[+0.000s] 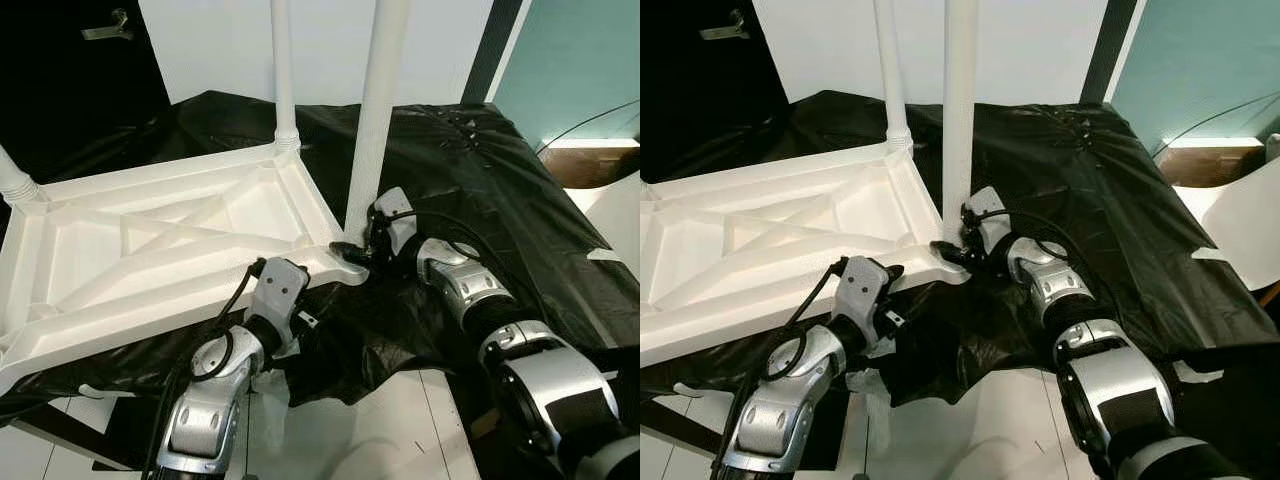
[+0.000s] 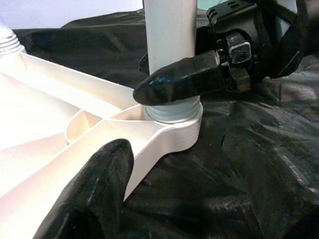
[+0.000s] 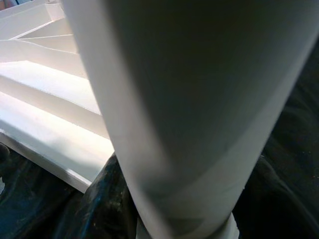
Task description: Building children table
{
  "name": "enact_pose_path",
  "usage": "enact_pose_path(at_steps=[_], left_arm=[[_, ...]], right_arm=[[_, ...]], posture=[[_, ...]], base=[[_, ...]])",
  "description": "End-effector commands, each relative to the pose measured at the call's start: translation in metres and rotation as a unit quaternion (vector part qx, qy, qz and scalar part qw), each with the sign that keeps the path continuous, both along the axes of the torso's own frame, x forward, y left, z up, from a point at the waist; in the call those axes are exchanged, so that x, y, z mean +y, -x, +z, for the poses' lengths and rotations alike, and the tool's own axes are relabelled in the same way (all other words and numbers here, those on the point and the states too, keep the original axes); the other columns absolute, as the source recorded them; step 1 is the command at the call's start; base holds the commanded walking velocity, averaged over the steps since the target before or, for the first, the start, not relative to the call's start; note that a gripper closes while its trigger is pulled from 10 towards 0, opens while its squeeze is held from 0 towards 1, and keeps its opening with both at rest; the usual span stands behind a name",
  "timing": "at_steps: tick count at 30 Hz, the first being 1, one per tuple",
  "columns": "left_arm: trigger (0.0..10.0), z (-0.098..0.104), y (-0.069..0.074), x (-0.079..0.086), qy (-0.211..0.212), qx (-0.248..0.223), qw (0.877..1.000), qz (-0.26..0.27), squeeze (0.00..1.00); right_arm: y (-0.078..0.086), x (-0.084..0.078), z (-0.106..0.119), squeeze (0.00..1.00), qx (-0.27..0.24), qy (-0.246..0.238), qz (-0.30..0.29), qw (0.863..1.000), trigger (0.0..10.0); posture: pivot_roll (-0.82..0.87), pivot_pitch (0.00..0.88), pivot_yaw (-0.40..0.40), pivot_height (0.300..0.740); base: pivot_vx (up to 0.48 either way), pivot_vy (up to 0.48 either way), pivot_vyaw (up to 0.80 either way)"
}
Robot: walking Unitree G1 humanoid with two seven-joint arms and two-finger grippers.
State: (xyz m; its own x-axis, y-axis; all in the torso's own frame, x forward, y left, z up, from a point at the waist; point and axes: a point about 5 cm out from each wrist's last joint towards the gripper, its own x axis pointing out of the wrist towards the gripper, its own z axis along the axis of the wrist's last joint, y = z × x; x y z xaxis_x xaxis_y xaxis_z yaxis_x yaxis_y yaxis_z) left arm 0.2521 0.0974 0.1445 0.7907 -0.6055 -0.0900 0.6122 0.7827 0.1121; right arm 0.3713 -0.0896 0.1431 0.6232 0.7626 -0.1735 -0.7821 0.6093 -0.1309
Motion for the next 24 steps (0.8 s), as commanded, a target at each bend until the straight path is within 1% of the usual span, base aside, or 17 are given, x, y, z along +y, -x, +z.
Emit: enact_pose_path(at_steps=[1, 9, 13, 14, 17, 18, 22, 23, 24], left_arm=[[10.0, 0.001, 0.000, 0.002, -0.004, -0.004, 1.000, 0.029, 0.00], [10.0, 0.001, 0.000, 0.002, -0.005, -0.003, 1.000, 0.026, 0.00], [10.0, -0.001, -0.001, 0.001, -0.006, -0.002, 1.000, 0.029, 0.00], [10.0, -0.002, 0.000, 0.001, -0.006, 0.000, 1.000, 0.030, 0.00], [10.0, -0.003, 0.000, 0.001, -0.006, 0.000, 1.000, 0.030, 0.00], [10.0, -0.005, 0.000, 0.002, -0.010, 0.002, 0.999, 0.032, 0.00], [10.0, -0.007, 0.000, 0.003, -0.015, 0.004, 0.999, 0.036, 0.00], [10.0, -0.007, 0.000, 0.003, -0.015, 0.004, 0.999, 0.036, 0.00], [10.0, -0.007, 0.000, 0.002, -0.015, 0.005, 0.999, 0.036, 0.00]], right_arm=[[0.004, 0.005, -0.009, 0.00, 0.016, 0.014, 0.023, 1.000, 0.0], [0.003, 0.004, -0.010, 0.00, 0.018, 0.013, 0.017, 1.000, 0.0], [0.002, 0.003, -0.012, 0.00, 0.025, 0.006, -0.006, 1.000, 0.0], [0.001, 0.003, -0.014, 0.00, 0.029, 0.000, -0.023, 0.999, 0.0], [0.001, 0.003, -0.015, 0.00, 0.031, -0.002, -0.028, 0.999, 0.0], [0.002, 0.007, -0.018, 0.00, 0.042, -0.018, -0.057, 0.997, 0.0], [0.004, 0.015, -0.023, 0.00, 0.060, -0.046, -0.100, 0.992, 0.0], [0.004, 0.015, -0.023, 0.00, 0.060, -0.046, -0.100, 0.992, 0.0], [0.005, 0.018, -0.024, 0.00, 0.062, -0.053, -0.122, 0.989, 0.0]], posture=[[0.14, 0.000, -0.061, 0.740], [0.14, 0.000, -0.062, 0.740], [0.14, 0.000, -0.068, 0.740], [0.14, 0.000, -0.068, 0.740], [0.14, 0.000, -0.068, 0.740], [0.14, 0.000, -0.072, 0.740], [0.14, 0.000, -0.073, 0.740], [0.14, 0.000, -0.073, 0.740], [0.14, 0.000, -0.073, 0.740]], base=[[0.000, 0.000, 0.00], [0.000, 0.000, 0.00], [0.000, 0.000, 0.00], [0.000, 0.000, 0.00], [0.000, 0.000, 0.00], [0.000, 0.000, 0.00], [0.000, 0.000, 0.00], [0.000, 0.000, 0.00], [0.000, 0.000, 0.00]])
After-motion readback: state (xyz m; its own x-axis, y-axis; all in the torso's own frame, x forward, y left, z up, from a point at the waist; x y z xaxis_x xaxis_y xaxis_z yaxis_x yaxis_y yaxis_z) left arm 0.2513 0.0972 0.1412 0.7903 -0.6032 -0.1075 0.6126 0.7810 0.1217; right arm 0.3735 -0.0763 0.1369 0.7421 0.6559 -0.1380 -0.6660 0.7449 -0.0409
